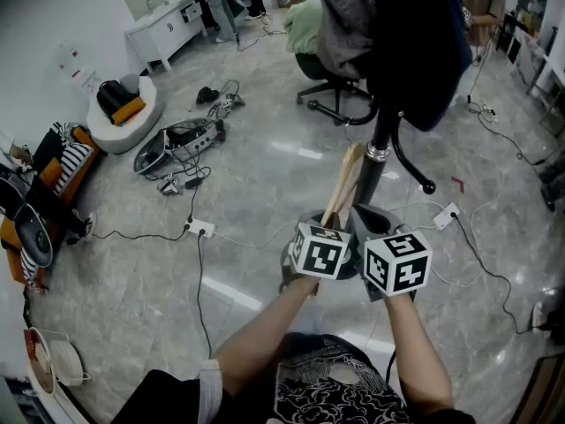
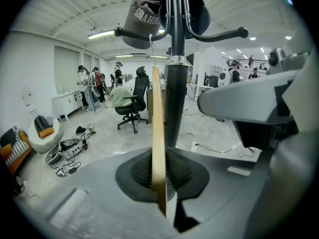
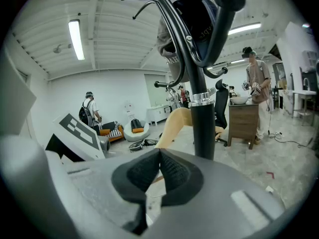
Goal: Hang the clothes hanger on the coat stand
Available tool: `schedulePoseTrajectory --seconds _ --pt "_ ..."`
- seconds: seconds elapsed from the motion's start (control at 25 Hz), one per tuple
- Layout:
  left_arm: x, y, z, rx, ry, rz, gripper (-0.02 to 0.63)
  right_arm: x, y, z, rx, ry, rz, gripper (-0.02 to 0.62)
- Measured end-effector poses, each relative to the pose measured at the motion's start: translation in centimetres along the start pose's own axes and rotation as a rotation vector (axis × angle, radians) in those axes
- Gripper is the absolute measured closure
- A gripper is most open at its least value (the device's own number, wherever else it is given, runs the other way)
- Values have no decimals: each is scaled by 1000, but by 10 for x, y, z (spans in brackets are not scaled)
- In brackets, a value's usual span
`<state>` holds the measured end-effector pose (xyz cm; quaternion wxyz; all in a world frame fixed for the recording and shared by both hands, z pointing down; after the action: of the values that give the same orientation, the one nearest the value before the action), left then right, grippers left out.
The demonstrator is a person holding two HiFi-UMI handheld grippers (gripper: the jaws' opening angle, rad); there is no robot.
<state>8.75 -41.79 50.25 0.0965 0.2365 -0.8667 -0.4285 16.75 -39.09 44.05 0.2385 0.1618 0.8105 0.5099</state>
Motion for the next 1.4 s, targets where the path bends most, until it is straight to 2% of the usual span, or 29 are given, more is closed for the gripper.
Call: schedulePoseTrajectory --seconds 0.84,1.08,1.4 --pt "-5 -2 3 -25 32 21 579 -1 5 9 -1 -4 -12 595" --pt "-7 -3 14 -67 18 42 501 4 9 17 -4 -11 -7 595" --pt "-10 1 25 -79 21 40 486 12 11 23 -6 -17 2 595"
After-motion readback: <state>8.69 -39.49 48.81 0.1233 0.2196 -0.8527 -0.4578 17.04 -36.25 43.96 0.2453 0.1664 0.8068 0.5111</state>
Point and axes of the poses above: the fingertips, and each gripper's own axes: z backward along the fingers, x to its left, y out of its underside, the point moved 5 cm from there along z, backward along the fingers, and after that the axes turned 3 degrees about -y, right-handed, at the moved point
